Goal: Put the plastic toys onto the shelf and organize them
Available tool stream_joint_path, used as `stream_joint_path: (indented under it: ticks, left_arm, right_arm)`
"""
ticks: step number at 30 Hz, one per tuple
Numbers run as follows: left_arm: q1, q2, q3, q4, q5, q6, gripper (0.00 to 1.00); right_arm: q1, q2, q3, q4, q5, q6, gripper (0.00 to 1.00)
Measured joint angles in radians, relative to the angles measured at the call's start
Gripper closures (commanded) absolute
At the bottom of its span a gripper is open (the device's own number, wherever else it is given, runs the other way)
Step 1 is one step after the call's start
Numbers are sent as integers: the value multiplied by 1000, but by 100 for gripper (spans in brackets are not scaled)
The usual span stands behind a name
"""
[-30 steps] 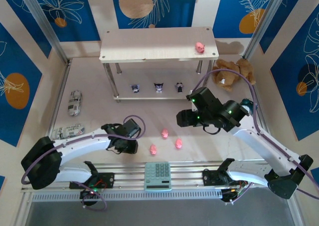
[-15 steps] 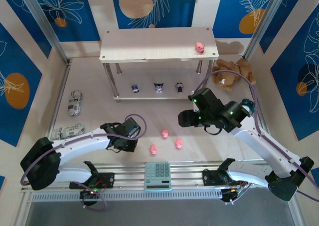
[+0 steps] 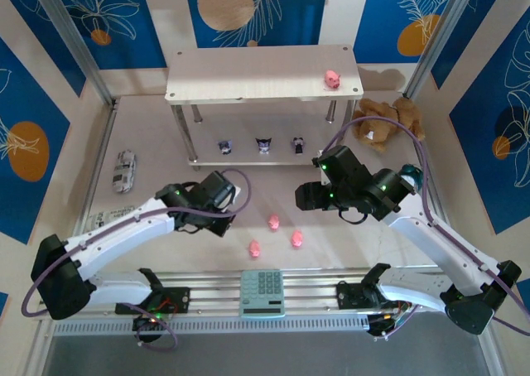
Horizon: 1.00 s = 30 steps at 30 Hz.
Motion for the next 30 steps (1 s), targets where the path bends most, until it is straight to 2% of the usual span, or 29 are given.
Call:
stream_joint_path:
  ticks: [7, 14, 21, 25, 30]
  left_arm:
    - [29, 119, 460, -141, -59, 332, 100]
    - [112, 324, 914, -252, -14, 598, 100]
    - [170, 549, 1375, -335, 64, 774, 100]
    - [194, 637, 1493, -352, 109, 834, 100]
    - [229, 678, 1503, -342, 172, 880, 100]
  right_arm:
    - [-12, 21, 12, 10, 0, -12, 32]
    - [-31, 51, 70, 6, 0, -34, 33]
    - [-162, 10, 111, -14, 0, -53, 33]
    - [-236, -26, 143, -38, 0, -72, 33]
    - [-297, -44, 158, -43, -5, -88, 33]
